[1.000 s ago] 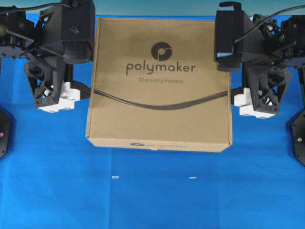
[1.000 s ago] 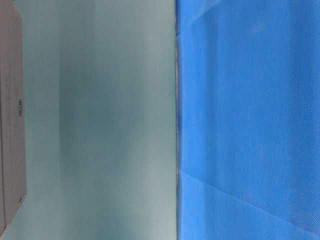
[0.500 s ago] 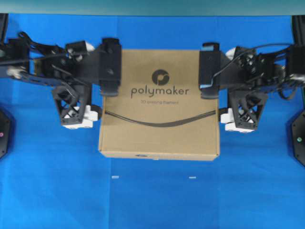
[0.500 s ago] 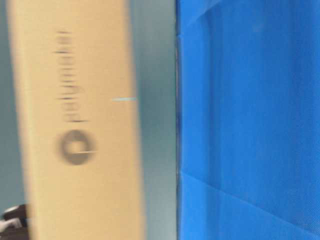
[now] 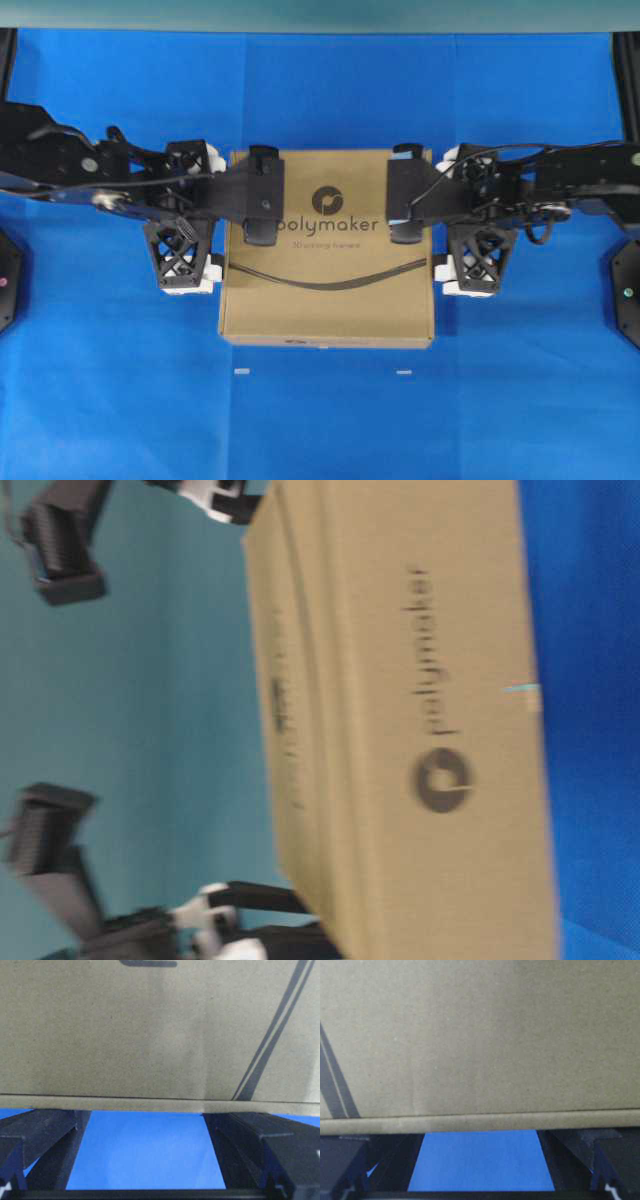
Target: Lift up the cardboard box by clamping it between your arms.
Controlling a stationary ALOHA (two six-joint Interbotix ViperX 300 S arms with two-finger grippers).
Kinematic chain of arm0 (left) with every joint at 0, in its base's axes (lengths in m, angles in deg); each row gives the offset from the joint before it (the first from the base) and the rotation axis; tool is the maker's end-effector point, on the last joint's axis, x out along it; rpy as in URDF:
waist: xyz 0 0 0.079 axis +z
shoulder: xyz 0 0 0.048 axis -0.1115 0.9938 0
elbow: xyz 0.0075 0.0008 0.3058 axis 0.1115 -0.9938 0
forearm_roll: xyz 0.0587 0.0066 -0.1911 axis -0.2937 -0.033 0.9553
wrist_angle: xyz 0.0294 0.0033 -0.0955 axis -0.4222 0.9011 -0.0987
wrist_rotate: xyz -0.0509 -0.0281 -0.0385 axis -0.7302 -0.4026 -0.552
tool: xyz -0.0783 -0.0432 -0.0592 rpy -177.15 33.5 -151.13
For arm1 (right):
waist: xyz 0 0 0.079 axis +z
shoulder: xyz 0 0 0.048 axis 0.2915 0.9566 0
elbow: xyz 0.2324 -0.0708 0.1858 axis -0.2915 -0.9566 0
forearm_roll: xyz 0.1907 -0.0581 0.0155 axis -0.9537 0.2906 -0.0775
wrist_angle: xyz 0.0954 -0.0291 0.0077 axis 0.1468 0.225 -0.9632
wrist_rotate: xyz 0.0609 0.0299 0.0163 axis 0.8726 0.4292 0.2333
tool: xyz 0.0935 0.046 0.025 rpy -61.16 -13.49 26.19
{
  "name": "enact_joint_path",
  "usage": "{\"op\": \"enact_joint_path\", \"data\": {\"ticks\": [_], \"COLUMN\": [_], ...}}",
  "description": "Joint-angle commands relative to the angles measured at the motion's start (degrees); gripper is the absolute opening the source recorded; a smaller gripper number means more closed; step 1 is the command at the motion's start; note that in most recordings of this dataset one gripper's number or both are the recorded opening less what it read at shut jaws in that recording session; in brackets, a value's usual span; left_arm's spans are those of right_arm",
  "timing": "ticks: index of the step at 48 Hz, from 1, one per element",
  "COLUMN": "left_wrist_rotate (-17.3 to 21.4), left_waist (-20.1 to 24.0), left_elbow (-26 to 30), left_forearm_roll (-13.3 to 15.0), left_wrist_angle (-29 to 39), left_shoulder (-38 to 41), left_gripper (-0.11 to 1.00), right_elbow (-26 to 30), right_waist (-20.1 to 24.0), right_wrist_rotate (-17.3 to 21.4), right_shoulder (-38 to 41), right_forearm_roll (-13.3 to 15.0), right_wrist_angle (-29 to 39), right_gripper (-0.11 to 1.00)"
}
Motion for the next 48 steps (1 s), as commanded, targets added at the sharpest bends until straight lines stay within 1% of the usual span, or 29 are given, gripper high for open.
{"op": "enact_joint_path", "data": {"ticks": [1,11,20,39,48], "left_wrist_rotate": [-4.04,-5.36,-6.77,-8.26,-10.20], "left_waist": [-0.09,0.00,0.00,-1.32,-2.37], "left_elbow": [1.23,-1.85,-4.04,-4.39,-5.01], "left_forearm_roll": [0.35,0.35,0.35,0.35,0.35], "left_wrist_angle": [-5.80,-8.00,-10.37,-12.83,-14.06], "left_shoulder": [0.09,0.35,0.53,2.99,5.01], "left_gripper": [0.86,0.86,0.86,0.86,0.86], "right_elbow": [1.76,-0.35,-1.14,-1.67,-2.11], "right_waist": [0.35,0.70,0.79,2.29,2.55], "right_wrist_rotate": [0.88,0.97,0.88,1.05,1.14], "right_shoulder": [0.79,3.25,4.92,9.14,9.93], "right_forearm_roll": [-0.44,-0.62,-0.62,-0.79,-0.88], "right_wrist_angle": [-5.27,-8.53,-9.58,-11.34,-12.13], "right_gripper": [0.99,0.99,0.99,0.99,0.99]}}
